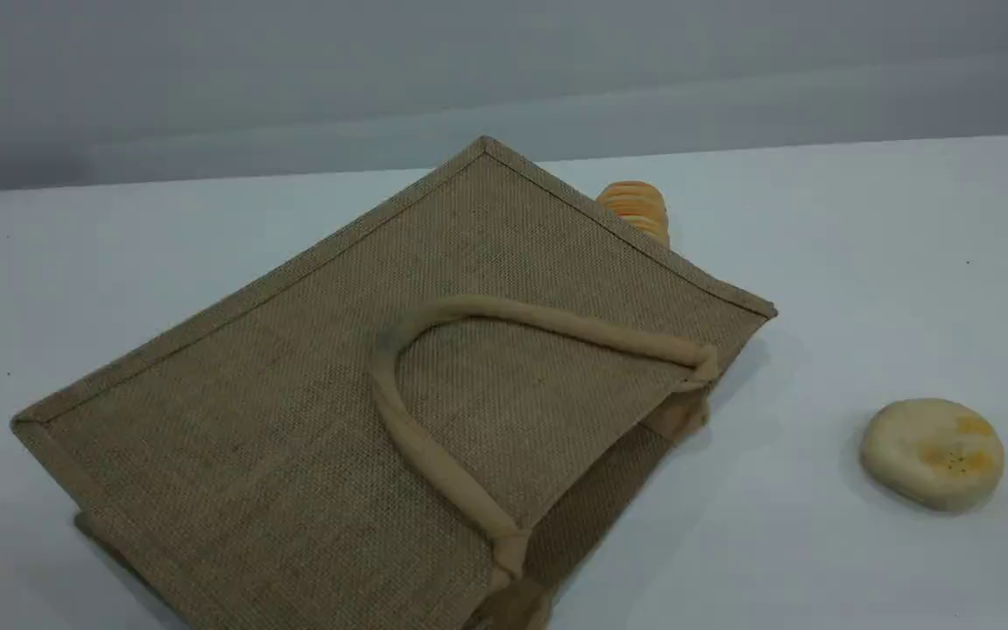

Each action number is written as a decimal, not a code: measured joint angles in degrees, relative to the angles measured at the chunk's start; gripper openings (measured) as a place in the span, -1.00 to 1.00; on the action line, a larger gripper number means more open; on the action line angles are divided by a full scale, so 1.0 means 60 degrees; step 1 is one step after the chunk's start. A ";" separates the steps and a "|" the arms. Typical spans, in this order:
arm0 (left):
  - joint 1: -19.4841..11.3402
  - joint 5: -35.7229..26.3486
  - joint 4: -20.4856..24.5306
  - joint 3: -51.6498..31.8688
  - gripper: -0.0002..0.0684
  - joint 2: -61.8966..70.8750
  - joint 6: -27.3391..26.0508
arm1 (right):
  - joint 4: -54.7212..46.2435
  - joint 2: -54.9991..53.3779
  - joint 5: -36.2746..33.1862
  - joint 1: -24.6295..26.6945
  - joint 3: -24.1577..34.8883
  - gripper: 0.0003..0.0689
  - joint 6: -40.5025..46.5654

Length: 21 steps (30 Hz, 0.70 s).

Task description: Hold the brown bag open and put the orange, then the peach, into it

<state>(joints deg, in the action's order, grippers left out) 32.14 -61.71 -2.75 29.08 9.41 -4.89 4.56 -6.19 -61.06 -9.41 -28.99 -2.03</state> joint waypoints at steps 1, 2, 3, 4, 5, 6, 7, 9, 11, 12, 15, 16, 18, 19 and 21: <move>0.0000 -0.0009 0.0000 0.0000 0.27 0.0000 0.0000 | 0.0000 0.0032 0.0000 0.0201 0.0000 0.10 0.0000; 0.0000 -0.0009 0.0000 0.0000 0.27 0.0000 0.0000 | 0.0000 0.0068 0.0000 0.0434 0.0000 0.10 0.0000; 0.0000 -0.0020 0.0000 0.0000 0.27 0.0000 0.0000 | 0.0000 0.0137 0.0000 0.0680 0.0000 0.10 0.0000; 0.0000 -0.0026 0.0000 0.0000 0.27 0.0000 0.0000 | 0.0000 0.0241 0.0000 0.0876 0.0000 0.10 0.0000; 0.0000 -0.0026 0.0000 0.0000 0.27 0.0000 0.0000 | 0.0000 0.0354 0.0000 0.1103 0.0000 0.10 0.0000; 0.0000 -0.0026 0.0000 0.0000 0.27 0.0000 0.0000 | 0.0000 0.0523 0.0000 0.1314 0.0000 0.10 0.0000; 0.0000 -0.0026 0.0000 0.0000 0.27 0.0000 0.0000 | 0.0000 0.0713 0.0000 0.1486 0.0000 0.10 0.0000; 0.0000 -0.0026 -0.0009 0.0000 0.27 0.0008 0.0000 | 0.0000 0.1014 -0.0011 0.1875 0.0000 0.10 0.0009; 0.0000 -0.0026 -0.0009 0.0000 0.27 0.0008 0.0000 | 0.0000 0.1047 -0.0025 0.2157 0.0000 0.10 0.0009; 0.0000 -0.0026 -0.0009 0.0000 0.27 0.0008 0.0000 | 0.0000 0.1047 -0.0025 0.2250 0.0000 0.10 0.0000; 0.0000 -0.0026 -0.0009 -0.0007 0.27 0.0008 0.0000 | 0.0009 0.1047 -0.0025 0.2150 0.0000 0.10 0.0000; 0.0000 -0.0026 -0.0009 -0.0007 0.27 0.0008 0.0000 | 0.0020 0.1047 -0.0017 0.2043 0.0000 0.10 0.0000; 0.0000 -0.0026 -0.0027 -0.0007 0.27 0.0008 0.0000 | 0.0020 0.1032 -0.0017 0.1807 0.0000 0.10 0.0000; 0.0000 -0.0026 -0.0027 -0.0007 0.27 0.0000 0.0000 | 0.0031 0.1032 -0.0017 0.1684 0.0000 0.10 0.0000; -0.0011 -0.0026 -0.0027 -0.0007 0.27 -0.0078 0.0000 | 0.0031 0.1032 -0.0017 0.1562 0.0000 0.10 -0.0011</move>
<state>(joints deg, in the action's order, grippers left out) 32.07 -61.86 -2.91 29.04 8.94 -4.89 4.75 0.00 -61.16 -0.04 -28.99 -2.10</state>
